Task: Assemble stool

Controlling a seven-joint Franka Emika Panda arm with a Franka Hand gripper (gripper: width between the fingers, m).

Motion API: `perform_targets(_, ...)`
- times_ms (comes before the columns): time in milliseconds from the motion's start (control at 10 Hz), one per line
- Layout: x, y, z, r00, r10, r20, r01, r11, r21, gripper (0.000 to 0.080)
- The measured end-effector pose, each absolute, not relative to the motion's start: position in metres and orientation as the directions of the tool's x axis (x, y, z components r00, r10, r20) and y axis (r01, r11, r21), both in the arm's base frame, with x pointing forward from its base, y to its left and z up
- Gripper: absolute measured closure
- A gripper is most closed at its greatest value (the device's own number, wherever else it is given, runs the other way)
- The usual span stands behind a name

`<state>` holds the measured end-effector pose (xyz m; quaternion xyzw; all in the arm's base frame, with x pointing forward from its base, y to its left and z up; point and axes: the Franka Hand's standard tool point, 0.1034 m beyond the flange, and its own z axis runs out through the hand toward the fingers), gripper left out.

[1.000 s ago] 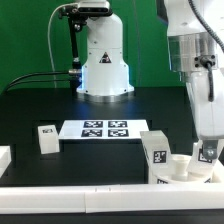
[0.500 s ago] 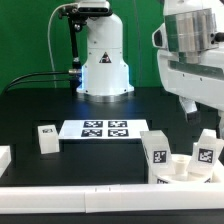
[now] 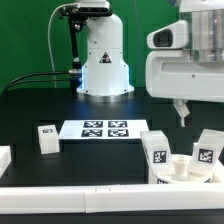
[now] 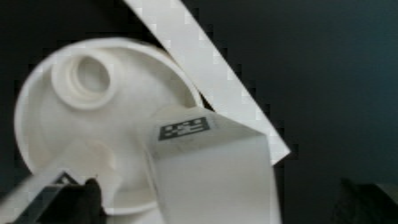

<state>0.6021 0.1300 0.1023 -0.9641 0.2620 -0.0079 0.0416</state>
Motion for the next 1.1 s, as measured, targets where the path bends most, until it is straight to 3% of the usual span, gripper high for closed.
perform_targets(100,0.603,0.130,0.102,0.940,-0.340,0.011,-0.338,-0.938,-0.078,0.0150)
perform_targets(600,0.603,0.126,0.102,0.997,-0.063,0.034,-0.061,-0.996,-0.061,0.0150)
perform_targets(700,0.605,0.130,0.104,0.984,0.174,0.042,0.175,-0.985,-0.015,0.0150)
perform_targets(800,0.604,0.137,0.106,0.942,0.332,0.039,0.332,-0.943,0.003,0.0150)
perform_targets(1100,0.605,0.135,0.106,0.843,0.537,0.026,0.536,-0.844,0.029,0.0150)
